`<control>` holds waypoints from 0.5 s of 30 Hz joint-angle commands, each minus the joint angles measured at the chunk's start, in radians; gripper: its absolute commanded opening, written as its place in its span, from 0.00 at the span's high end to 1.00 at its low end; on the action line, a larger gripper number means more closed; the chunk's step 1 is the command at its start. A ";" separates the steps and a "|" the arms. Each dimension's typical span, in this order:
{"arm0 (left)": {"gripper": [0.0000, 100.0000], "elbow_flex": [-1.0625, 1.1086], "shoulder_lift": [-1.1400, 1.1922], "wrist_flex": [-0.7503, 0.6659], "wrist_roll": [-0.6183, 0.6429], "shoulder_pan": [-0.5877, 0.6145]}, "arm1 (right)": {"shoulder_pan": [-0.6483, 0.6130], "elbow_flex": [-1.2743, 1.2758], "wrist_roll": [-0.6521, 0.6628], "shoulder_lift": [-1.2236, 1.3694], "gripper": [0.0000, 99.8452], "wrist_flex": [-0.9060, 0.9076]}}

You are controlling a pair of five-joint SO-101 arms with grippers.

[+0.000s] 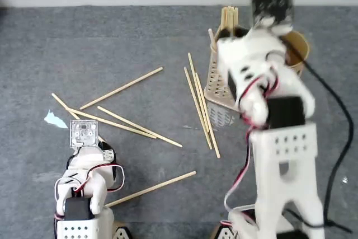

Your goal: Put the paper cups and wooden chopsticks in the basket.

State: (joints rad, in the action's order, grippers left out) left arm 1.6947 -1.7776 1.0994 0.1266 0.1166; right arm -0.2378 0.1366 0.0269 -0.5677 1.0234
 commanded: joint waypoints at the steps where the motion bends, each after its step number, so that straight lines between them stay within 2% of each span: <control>1: 0.98 -0.008 0.003 -0.021 -0.002 -0.002 | -0.048 0.112 0.000 -0.122 0.99 0.022; 7: 0.98 -0.008 0.003 -0.025 -0.008 -0.003 | -0.104 0.411 0.000 -0.274 0.99 0.016; 15: 0.98 -0.008 0.003 -0.064 -0.011 -0.003 | -0.102 0.760 -0.003 -0.440 0.99 0.015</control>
State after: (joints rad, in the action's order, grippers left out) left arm 1.6947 -1.7776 1.0610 0.1266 0.1166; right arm -0.3376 0.8239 0.0269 -0.9390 1.0388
